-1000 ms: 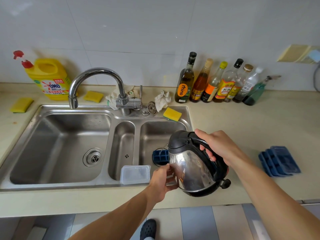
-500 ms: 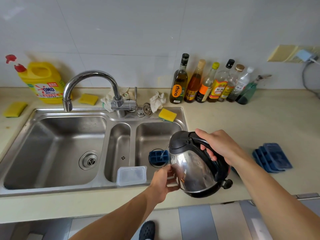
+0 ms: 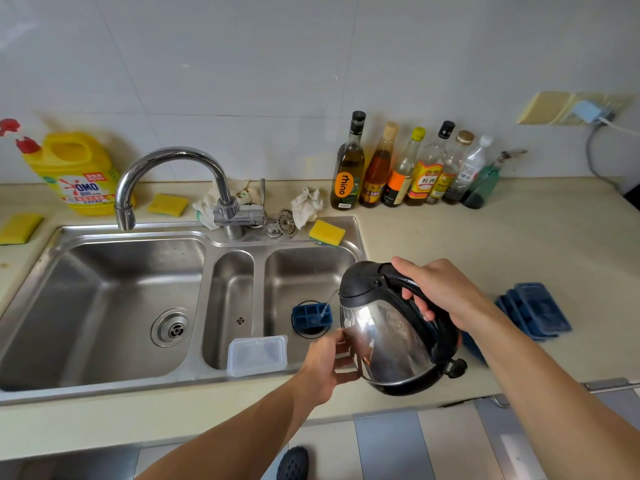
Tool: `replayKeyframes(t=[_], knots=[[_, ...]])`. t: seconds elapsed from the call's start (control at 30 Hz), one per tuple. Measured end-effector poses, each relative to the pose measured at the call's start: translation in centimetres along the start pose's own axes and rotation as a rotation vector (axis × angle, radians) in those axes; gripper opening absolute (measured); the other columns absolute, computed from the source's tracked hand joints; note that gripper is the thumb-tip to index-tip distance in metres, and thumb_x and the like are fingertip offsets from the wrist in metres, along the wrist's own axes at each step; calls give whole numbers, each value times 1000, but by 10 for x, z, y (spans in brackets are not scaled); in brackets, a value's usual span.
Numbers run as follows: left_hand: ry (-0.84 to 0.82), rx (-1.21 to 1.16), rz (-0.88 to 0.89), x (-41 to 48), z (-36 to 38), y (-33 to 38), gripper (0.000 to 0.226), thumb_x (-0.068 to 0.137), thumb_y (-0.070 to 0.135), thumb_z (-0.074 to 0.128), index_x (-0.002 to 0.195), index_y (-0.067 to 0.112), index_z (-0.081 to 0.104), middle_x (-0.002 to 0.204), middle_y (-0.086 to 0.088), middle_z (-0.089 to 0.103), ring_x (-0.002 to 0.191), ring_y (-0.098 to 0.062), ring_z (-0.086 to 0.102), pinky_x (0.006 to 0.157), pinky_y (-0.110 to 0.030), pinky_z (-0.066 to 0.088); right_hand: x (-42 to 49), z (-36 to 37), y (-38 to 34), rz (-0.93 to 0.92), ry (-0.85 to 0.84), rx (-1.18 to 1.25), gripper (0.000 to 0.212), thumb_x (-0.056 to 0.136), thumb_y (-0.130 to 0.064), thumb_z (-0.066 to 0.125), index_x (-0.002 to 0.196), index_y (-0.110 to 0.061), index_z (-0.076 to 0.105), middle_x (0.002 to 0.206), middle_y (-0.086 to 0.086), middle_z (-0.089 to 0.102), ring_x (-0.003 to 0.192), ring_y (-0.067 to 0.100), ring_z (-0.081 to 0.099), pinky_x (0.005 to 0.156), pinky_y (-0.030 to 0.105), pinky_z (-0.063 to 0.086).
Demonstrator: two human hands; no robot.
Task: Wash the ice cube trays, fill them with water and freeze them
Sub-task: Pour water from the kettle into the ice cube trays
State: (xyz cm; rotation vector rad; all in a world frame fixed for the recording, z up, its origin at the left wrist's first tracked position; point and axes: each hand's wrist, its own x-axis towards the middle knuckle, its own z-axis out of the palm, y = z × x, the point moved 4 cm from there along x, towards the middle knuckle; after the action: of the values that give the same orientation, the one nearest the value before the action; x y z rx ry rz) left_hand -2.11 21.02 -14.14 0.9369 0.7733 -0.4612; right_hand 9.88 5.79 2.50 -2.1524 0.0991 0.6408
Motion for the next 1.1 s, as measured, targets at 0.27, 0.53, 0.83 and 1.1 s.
replayKeyframes(t=[0.27, 0.53, 0.83, 1.1], knots=[[20, -15, -17, 3, 4, 4, 31, 103, 28, 50, 99, 11, 76, 106, -14, 76, 109, -35, 68, 93, -53, 57, 3, -4, 1, -3, 18, 1, 62, 90, -64, 61, 66, -7, 69, 49, 9, 54, 39, 20, 47, 50, 28, 45], [38, -33, -20, 3, 3, 10, 28, 103, 28, 51, 108, 10, 72, 105, -14, 76, 103, -33, 70, 76, -45, 61, 9, -3, -1, 8, 13, 11, 61, 90, -63, 61, 67, -7, 70, 50, 9, 54, 40, 21, 47, 50, 28, 45], [33, -32, -18, 4, 0, 19, 31, 105, 27, 48, 109, 9, 73, 101, -12, 78, 99, -30, 73, 68, -40, 61, 17, 1, -6, 8, 5, 11, 61, 90, -62, 61, 68, -6, 70, 50, 10, 54, 41, 22, 48, 51, 28, 46], [41, -53, -13, 3, -7, 23, 32, 106, 26, 45, 113, 10, 72, 100, -11, 78, 98, -29, 74, 66, -40, 62, 24, 10, -11, 2, -16, 0, 63, 91, -62, 60, 72, -2, 71, 52, 10, 55, 42, 22, 48, 53, 31, 47]])
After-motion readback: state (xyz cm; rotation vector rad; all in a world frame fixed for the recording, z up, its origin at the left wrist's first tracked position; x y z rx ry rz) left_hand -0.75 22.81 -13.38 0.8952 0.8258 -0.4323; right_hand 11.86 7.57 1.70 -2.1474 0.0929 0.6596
